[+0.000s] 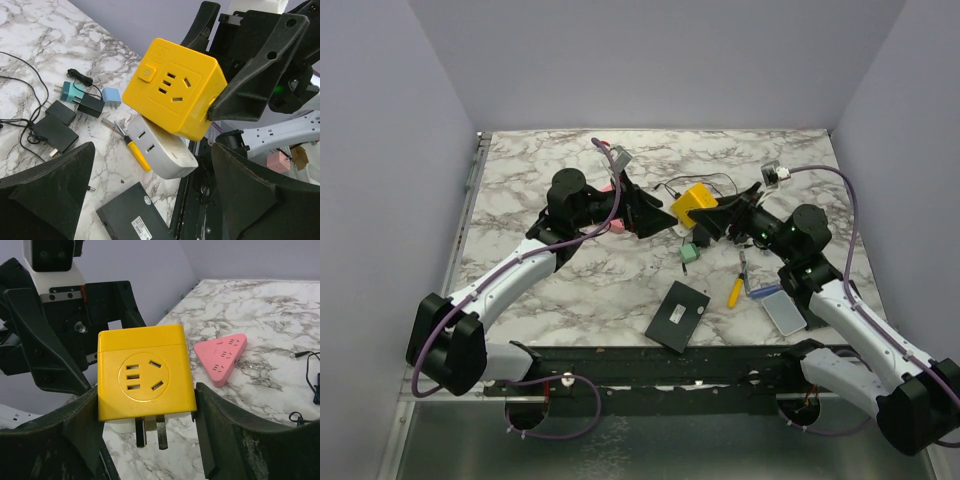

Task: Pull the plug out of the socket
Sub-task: Remove the plug from the socket.

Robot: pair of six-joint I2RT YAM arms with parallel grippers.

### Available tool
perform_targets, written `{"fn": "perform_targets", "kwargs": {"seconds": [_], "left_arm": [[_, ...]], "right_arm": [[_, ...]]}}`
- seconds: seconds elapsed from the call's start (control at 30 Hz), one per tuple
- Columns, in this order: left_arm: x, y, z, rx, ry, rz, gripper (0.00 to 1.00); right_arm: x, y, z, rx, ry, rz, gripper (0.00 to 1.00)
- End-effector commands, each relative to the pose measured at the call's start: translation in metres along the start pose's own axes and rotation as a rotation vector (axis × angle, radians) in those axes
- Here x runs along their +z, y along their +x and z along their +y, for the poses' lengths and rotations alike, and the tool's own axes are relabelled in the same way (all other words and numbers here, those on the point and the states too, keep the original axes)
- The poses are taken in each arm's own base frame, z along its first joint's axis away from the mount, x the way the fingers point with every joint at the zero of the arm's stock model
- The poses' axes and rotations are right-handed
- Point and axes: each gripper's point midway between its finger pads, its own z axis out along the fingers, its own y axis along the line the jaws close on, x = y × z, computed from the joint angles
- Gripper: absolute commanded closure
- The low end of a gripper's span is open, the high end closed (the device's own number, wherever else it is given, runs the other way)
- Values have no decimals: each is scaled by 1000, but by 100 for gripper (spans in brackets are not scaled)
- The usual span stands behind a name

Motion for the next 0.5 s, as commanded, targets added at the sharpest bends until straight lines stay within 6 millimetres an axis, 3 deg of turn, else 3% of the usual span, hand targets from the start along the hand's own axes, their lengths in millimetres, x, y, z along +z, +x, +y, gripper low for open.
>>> {"fn": "perform_targets", "kwargs": {"seconds": [0.0, 0.23, 0.47], "left_arm": [[1, 9, -1, -3, 41, 24, 1], [-2, 8, -6, 29, 61, 27, 1], [-1, 10, -2, 22, 52, 34, 8]], "right_arm": [[1, -31, 29, -9, -95, -67, 100], [0, -49, 46, -10, -132, -49, 99], [-3, -48, 59, 1, -204, -24, 99]]}}
